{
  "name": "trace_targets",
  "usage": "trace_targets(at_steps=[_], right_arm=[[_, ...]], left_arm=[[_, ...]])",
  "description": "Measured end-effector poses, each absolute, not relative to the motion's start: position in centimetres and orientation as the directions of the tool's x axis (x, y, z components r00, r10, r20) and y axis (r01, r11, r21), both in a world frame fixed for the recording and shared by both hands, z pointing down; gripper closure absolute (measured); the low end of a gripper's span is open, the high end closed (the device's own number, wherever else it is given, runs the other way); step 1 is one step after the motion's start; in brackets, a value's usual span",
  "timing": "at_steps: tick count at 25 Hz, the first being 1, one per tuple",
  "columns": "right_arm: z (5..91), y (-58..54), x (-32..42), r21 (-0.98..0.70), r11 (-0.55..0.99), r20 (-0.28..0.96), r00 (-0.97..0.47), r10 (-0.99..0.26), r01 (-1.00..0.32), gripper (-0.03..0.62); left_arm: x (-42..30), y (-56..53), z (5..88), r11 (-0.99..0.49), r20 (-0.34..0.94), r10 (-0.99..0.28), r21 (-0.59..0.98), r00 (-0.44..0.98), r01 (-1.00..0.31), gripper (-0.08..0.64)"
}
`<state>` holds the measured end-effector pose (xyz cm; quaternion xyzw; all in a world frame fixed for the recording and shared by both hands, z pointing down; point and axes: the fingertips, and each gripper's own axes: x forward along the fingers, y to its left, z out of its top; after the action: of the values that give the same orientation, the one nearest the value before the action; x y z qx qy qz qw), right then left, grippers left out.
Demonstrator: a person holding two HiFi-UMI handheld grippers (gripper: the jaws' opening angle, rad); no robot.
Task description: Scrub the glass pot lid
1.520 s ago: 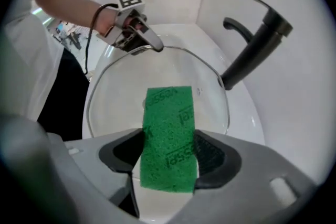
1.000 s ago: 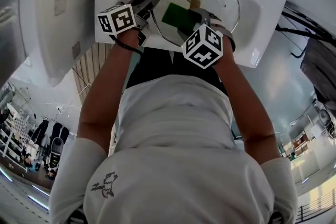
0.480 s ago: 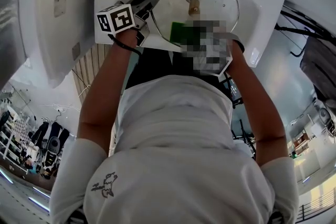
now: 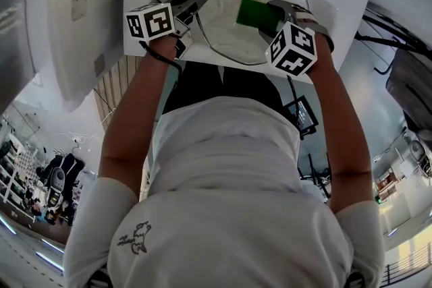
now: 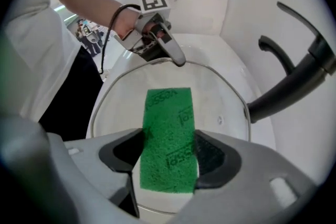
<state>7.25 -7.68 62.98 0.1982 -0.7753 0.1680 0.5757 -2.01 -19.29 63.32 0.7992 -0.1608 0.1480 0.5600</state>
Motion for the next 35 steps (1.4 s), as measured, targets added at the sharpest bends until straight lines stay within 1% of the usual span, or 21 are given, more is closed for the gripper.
trace_targets(at_steps=[2, 4, 7, 12, 19, 23, 26, 28, 32, 35], right_arm=[[62.3, -6.1, 6.9, -0.086, 0.911, 0.95, -0.308, -0.046, -0.403, 0.296], [62.1, -3.3, 6.4, -0.161, 0.949, 0.94, -0.334, 0.065, -0.27, 0.296], [62.2, 0.2, 6.5, -0.236, 0.965, 0.932, -0.309, 0.191, -0.117, 0.296], [63.5, 1.3, 6.0, -0.268, 0.963, 0.934, -0.246, 0.259, -0.004, 0.296], [64.1, 0.7, 5.4, -0.319, 0.943, 0.918, -0.217, 0.331, 0.09, 0.293], [64.4, -0.5, 5.1, -0.312, 0.941, 0.921, -0.202, 0.334, 0.132, 0.285], [64.8, -1.9, 4.8, -0.294, 0.948, 0.923, -0.219, 0.315, 0.125, 0.284], [64.9, -3.6, 4.7, -0.248, 0.964, 0.936, -0.236, 0.263, 0.092, 0.284], [65.1, -8.0, 5.2, -0.115, 0.993, 0.964, -0.244, 0.11, -0.006, 0.284], [64.8, -10.0, 5.3, -0.063, 0.994, 0.967, -0.252, 0.039, -0.09, 0.284]], left_arm=[[-2.0, -19.4, 63.3, -0.324, 0.419, -0.093, 0.846, 0.903, -0.425, 0.497], [-2.0, -19.5, 63.4, -0.327, 0.422, -0.099, 0.842, 0.901, -0.43, 0.497], [-2.2, -19.6, 63.5, -0.333, 0.429, -0.103, 0.835, 0.898, -0.437, 0.497], [-1.9, -19.3, 63.6, -0.319, 0.424, -0.09, 0.845, 0.901, -0.429, 0.497], [-1.9, -19.2, 63.3, -0.317, 0.425, -0.085, 0.846, 0.901, -0.429, 0.497], [-1.8, -19.8, 63.2, -0.33, 0.429, -0.097, 0.837, 0.898, -0.436, 0.497], [-1.8, -19.4, 63.3, -0.323, 0.425, -0.083, 0.844, 0.901, -0.428, 0.497], [-1.8, -19.3, 63.5, -0.325, 0.429, -0.076, 0.843, 0.9, -0.43, 0.497], [-1.6, -19.0, 63.6, -0.324, 0.431, -0.057, 0.845, 0.901, -0.425, 0.497], [-1.7, -18.9, 63.8, -0.327, 0.44, -0.052, 0.841, 0.897, -0.431, 0.497]])
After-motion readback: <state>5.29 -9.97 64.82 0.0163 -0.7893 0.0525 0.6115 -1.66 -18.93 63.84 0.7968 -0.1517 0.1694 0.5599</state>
